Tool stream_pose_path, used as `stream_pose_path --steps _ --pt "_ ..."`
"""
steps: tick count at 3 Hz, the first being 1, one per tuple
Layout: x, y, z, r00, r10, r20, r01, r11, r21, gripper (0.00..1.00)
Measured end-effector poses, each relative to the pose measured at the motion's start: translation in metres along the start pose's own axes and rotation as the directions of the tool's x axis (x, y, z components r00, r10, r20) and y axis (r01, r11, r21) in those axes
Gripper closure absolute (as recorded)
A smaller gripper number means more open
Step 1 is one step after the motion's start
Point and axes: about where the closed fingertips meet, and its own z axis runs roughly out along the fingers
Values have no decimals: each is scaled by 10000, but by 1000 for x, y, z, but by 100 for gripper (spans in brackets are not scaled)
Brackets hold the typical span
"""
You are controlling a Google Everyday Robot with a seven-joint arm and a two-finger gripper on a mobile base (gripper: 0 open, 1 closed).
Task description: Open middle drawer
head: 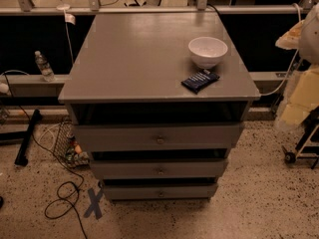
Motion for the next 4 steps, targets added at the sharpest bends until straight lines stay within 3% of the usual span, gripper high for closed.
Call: stream_pose_path --steps 1,2,3,4 --pt "0 0 0 10000 0 1 0 10000 -1 0" --pt "1 18 26 9988 -78 491 98 9992 -388 0" --pt "-8 56 81 9888 -348 1451 496 9938 -996 0" --pt "-11 100 153 9775 -235 2096 640 9800 -1884 0"
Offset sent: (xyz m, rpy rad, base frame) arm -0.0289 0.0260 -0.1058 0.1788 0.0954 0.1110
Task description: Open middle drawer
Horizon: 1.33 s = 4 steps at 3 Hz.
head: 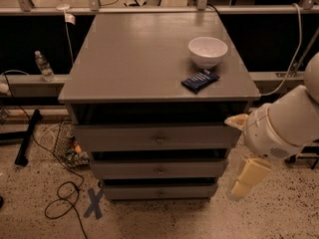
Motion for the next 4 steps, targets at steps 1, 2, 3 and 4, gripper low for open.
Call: stream_pose_path --steps 1,2,3,4 --pt "-1 0 -1 10000 -8 1 8 10000 15 0" --pt "5 0 39 9999 59 159 -57 9998 -176 0" --pt "15 -8 88 9991 118 406 -106 9995 -300 0" --pt "26 -16 148 9991 161 391 -142 9988 -477 0"
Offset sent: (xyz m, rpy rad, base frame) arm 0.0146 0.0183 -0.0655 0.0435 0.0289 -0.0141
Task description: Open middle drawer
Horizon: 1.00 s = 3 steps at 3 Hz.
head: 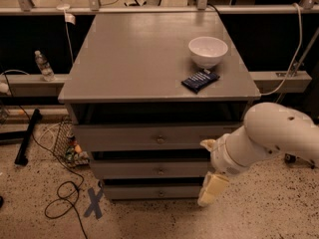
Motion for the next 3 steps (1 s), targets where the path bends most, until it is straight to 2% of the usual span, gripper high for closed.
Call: stream_pose_path --steps 1,2,3 --pt "17 -16 69 9953 794 547 -794 9968 -17 0" --pt "17 -16 69 9953 793 547 -793 9968 -17 0" --pt "26 -18 87 9954 943 157 -943 9955 5 0"
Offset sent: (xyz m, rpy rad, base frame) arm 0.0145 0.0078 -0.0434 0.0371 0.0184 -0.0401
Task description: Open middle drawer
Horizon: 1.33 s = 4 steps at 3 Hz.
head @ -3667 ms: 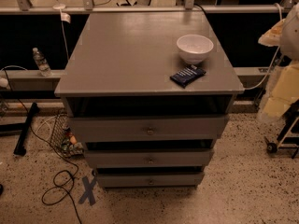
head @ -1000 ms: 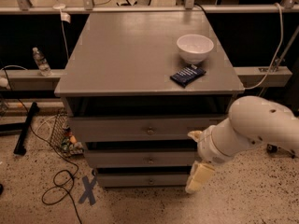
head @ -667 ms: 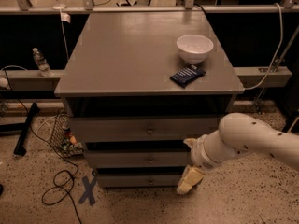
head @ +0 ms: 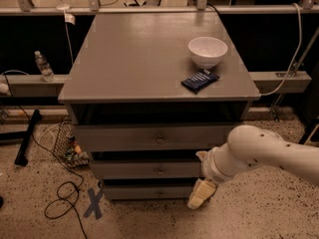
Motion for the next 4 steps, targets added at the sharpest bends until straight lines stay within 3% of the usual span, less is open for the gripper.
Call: stream_pose_path --steps 2,3,4 --pt "42 -24 64 9933 730 -896 -705 9970 310 0" --pt "54 -42 88 9904 819 -1114 -747 9949 676 0" --pt "53 -54 108 9917 522 -1174 -400 9938 1039 0"
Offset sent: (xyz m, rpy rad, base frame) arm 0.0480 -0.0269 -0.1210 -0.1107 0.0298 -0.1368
